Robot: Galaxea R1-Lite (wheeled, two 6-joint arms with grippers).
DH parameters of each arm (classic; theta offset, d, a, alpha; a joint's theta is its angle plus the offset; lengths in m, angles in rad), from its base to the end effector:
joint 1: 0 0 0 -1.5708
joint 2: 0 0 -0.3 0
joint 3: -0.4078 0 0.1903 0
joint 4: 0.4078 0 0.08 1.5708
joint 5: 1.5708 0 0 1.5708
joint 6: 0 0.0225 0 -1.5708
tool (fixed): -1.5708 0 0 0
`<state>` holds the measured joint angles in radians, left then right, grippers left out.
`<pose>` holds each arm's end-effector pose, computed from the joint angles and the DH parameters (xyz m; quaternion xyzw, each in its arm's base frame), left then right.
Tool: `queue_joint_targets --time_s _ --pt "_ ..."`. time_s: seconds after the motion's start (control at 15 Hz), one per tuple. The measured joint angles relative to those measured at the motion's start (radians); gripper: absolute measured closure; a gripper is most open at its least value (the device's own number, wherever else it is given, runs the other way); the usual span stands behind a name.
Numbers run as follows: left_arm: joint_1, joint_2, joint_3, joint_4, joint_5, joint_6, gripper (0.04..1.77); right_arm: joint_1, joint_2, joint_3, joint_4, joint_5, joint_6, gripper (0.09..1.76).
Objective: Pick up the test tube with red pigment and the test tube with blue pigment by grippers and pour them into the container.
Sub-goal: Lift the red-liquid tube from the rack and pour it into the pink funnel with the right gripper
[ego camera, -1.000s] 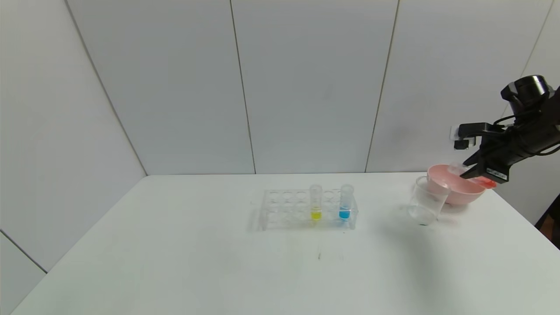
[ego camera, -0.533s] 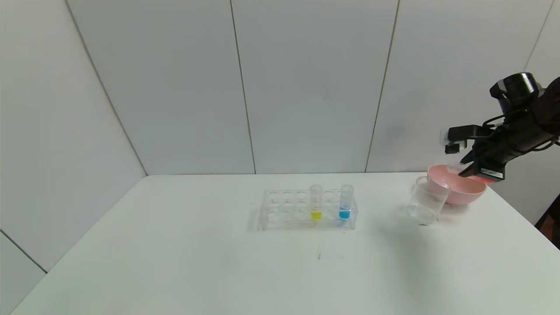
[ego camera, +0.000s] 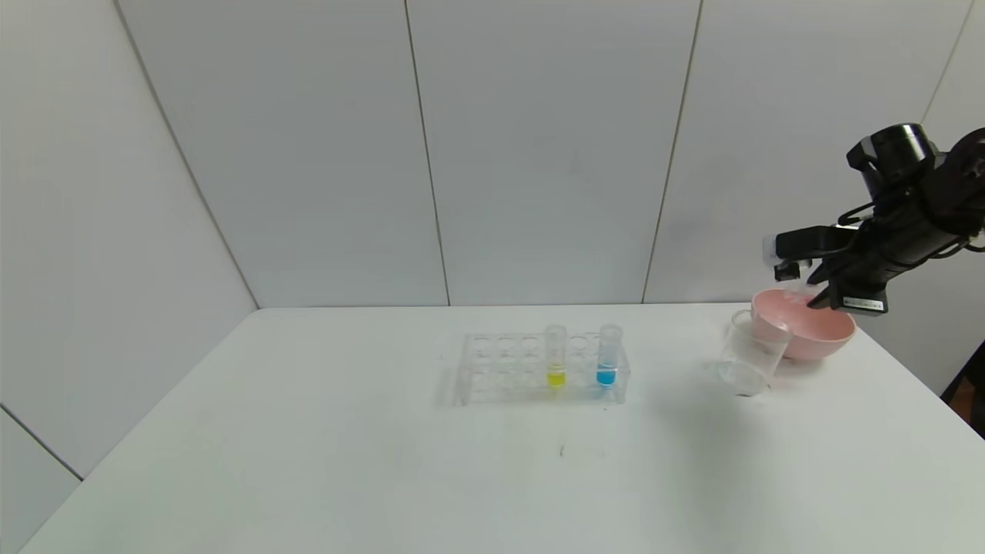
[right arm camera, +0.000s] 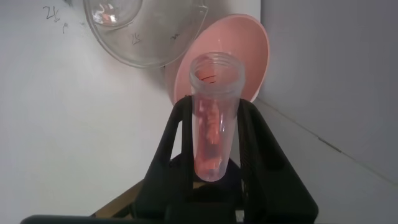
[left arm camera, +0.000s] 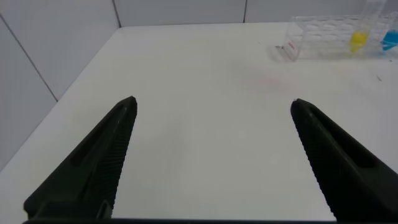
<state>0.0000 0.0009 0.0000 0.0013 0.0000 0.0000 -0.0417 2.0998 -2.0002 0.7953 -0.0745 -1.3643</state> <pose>-0.0227 0.0000 0.0754 0.0000 0.0011 0.0000 1.0000 0.3964 -0.0182 0.2368 -0.5729 0.3688 0.2321 0.6941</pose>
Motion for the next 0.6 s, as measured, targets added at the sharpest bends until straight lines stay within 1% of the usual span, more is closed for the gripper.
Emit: queue_joint_targets --time_s 0.13,0.33,0.6 --pt "0.000 0.000 0.000 0.000 0.000 0.000 0.05 0.003 -0.005 0.000 0.003 -0.007 -0.017 1.35" --pt "0.000 0.000 0.000 0.000 0.000 0.000 0.05 0.010 -0.009 0.000 0.026 -0.048 -0.031 1.35" --pt "0.000 0.000 0.000 0.000 0.000 0.000 0.05 0.023 -0.010 0.000 0.026 -0.100 -0.053 1.35"
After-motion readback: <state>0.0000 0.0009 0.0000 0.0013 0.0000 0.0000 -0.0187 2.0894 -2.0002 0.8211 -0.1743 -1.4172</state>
